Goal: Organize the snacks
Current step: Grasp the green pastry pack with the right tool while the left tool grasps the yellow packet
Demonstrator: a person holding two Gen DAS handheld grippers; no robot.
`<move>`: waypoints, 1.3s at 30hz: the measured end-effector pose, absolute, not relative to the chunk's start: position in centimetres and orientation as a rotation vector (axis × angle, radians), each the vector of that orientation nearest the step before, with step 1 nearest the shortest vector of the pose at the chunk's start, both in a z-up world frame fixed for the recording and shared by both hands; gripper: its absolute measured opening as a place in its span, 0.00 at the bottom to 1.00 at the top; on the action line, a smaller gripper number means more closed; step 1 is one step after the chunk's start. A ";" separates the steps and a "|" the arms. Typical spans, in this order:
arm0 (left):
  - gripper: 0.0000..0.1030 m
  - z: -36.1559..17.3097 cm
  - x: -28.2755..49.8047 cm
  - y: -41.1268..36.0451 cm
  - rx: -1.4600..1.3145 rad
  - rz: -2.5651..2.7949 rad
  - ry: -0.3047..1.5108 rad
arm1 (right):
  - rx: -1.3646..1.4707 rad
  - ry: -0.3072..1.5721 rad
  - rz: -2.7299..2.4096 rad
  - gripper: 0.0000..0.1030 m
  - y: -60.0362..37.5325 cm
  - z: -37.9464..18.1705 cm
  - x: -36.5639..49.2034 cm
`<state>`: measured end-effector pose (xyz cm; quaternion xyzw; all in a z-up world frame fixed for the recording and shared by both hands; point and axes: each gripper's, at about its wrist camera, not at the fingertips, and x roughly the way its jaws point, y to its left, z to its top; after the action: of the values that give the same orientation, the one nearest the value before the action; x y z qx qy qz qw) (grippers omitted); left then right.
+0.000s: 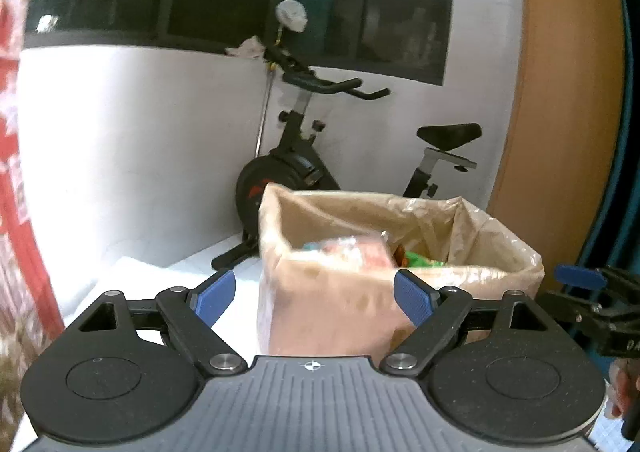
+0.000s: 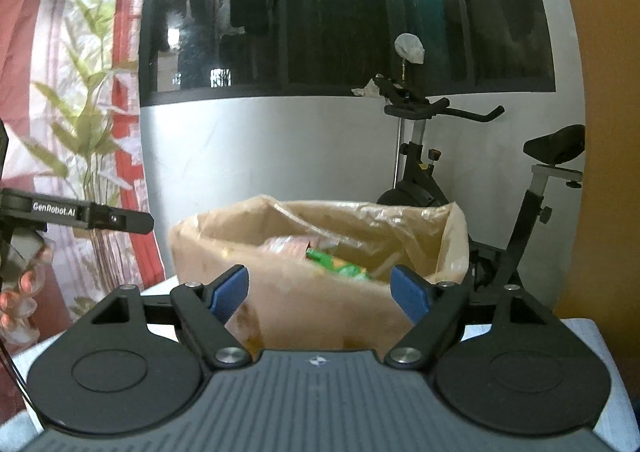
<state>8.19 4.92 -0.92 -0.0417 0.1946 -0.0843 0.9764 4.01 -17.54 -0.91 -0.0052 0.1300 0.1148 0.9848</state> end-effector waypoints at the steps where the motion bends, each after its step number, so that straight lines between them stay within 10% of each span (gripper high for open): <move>1: 0.85 -1.2 7.8 5.2 -0.098 -0.164 0.396 | -0.019 0.264 0.234 0.78 -17.3 -1.3 3.6; 27: 0.75 -12.1 2.3 8.7 -0.205 -0.047 0.635 | 0.017 0.617 0.164 0.64 -16.2 -14.4 3.0; 39: 0.75 -13.3 1.9 8.0 -0.185 -0.052 0.686 | 0.039 0.694 0.191 0.79 -16.2 -17.4 6.2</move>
<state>1.85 7.97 -13.35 -0.0906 0.3359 -0.0254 0.9372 6.16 -16.18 -17.40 0.0190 0.3397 0.0933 0.9357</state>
